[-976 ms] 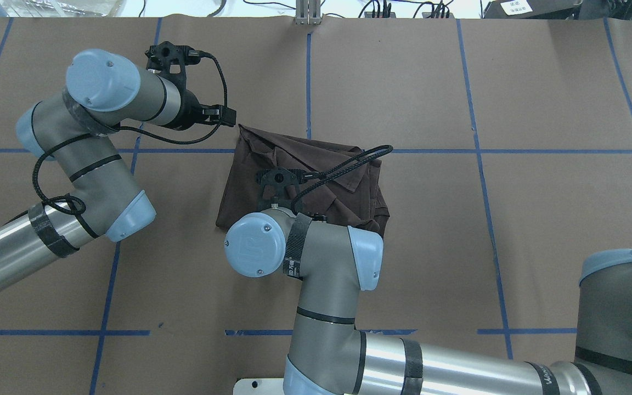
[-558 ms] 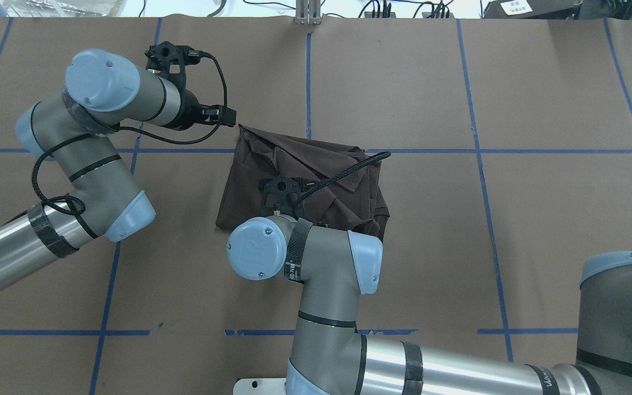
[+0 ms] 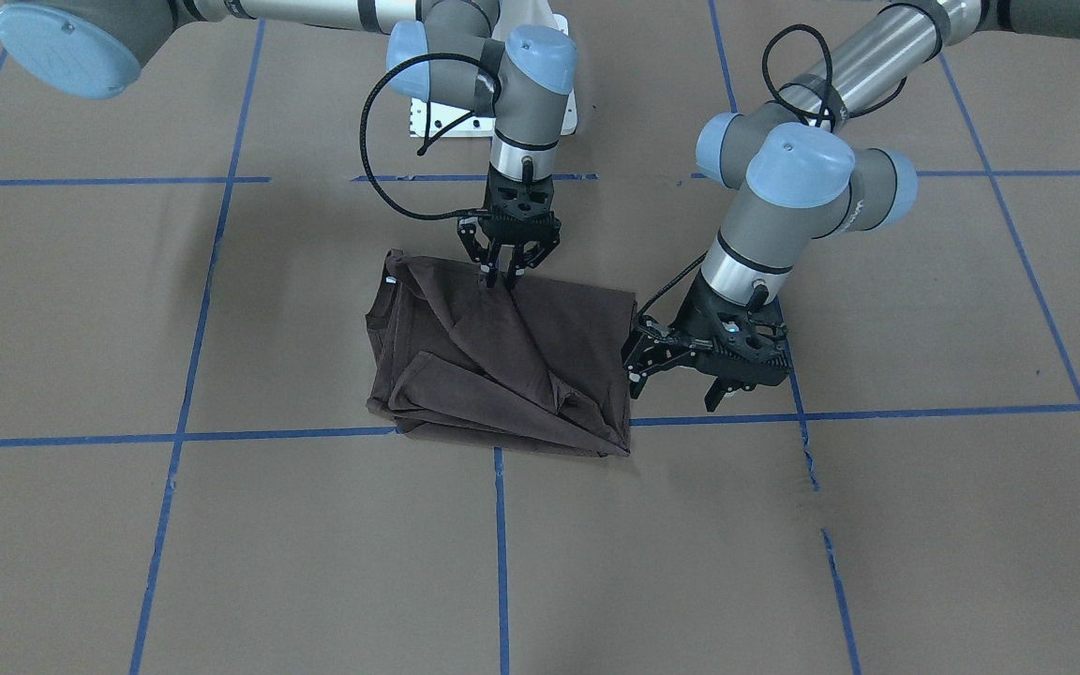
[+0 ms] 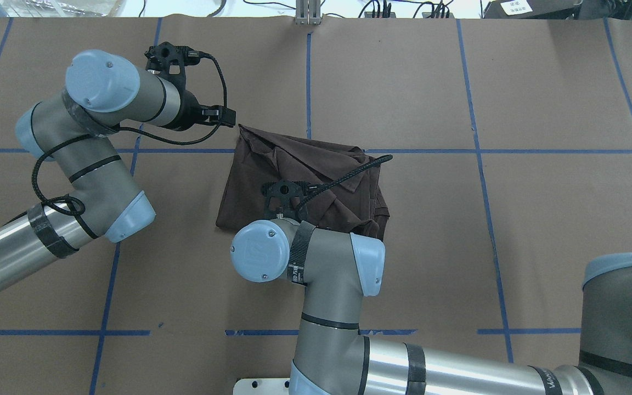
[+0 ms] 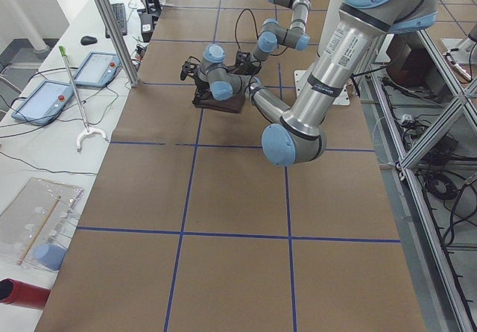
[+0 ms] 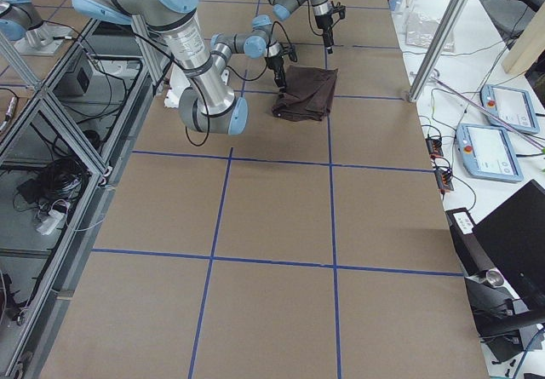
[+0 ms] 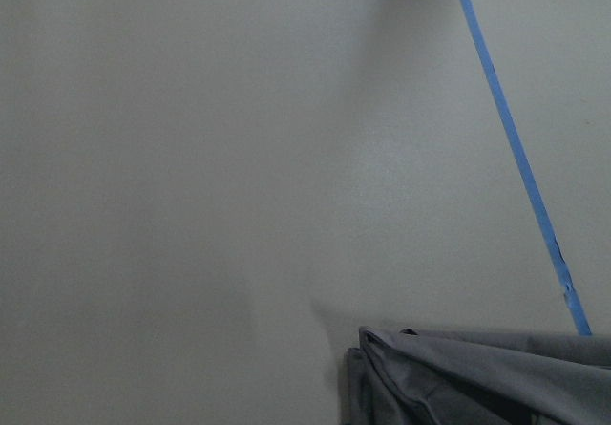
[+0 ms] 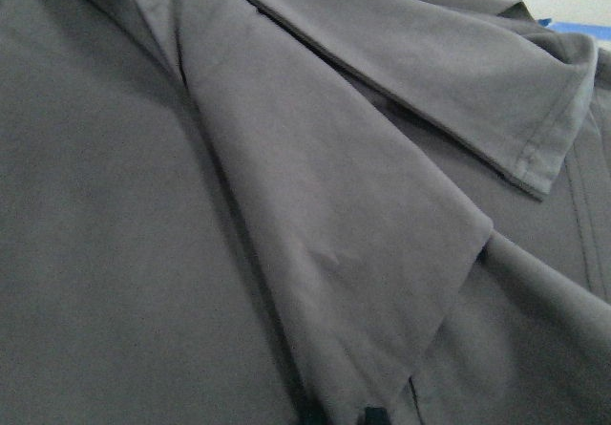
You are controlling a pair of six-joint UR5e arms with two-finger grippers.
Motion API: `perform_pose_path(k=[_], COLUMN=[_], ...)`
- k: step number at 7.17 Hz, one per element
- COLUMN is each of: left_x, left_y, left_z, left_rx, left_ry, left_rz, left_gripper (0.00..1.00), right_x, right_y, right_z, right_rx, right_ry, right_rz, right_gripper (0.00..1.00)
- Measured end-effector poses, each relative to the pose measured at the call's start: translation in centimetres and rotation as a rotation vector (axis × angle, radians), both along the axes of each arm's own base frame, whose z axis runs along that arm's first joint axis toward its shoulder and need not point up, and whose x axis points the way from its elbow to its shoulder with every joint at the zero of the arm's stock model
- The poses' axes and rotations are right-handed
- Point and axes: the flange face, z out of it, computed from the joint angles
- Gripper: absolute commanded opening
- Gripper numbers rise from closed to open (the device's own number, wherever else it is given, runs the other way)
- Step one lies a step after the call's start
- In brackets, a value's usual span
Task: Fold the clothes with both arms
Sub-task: 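Release the shirt and raise both grippers away from it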
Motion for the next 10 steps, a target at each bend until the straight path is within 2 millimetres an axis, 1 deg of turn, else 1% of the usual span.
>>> perform_pose_path(k=[2, 3, 4, 6, 7, 9, 10], left_x=[0.0, 0.0, 0.0, 0.0, 0.0, -0.1, -0.1], left_y=[0.0, 0.0, 0.0, 0.1, 0.1, 0.2, 0.2], left_z=[0.0, 0.0, 0.1, 0.0, 0.0, 0.2, 0.3], left_rx=[-0.001, -0.001, -0.002, -0.017, -0.027, -0.034, -0.035], left_ry=[0.0, 0.0, 0.0, 0.009, 0.014, 0.015, 0.015], left_rz=[0.0, 0.0, -0.001, -0.01, -0.016, -0.021, -0.022], left_gripper=[1.0, 1.0, 1.0, 1.0, 1.0, 1.0, 1.0], right_x=[0.9, 1.6, 2.8, 5.8, 6.8, 7.5, 7.8], right_y=[-1.5, -2.7, -4.7, -9.7, -12.0, -16.2, -17.8], right_z=[0.1, 0.0, -0.1, -0.1, 0.4, 2.8, 4.2], right_rx=[0.005, 0.009, 0.019, 0.056, 0.075, 0.107, 0.109], right_ry=[0.004, 0.004, 0.006, 0.016, 0.018, 0.041, 0.059], right_rz=[0.017, 0.03, 0.045, 0.072, 0.082, 0.085, 0.091], right_gripper=[0.0, 0.0, 0.0, 0.0, 0.0, 0.0, 0.0])
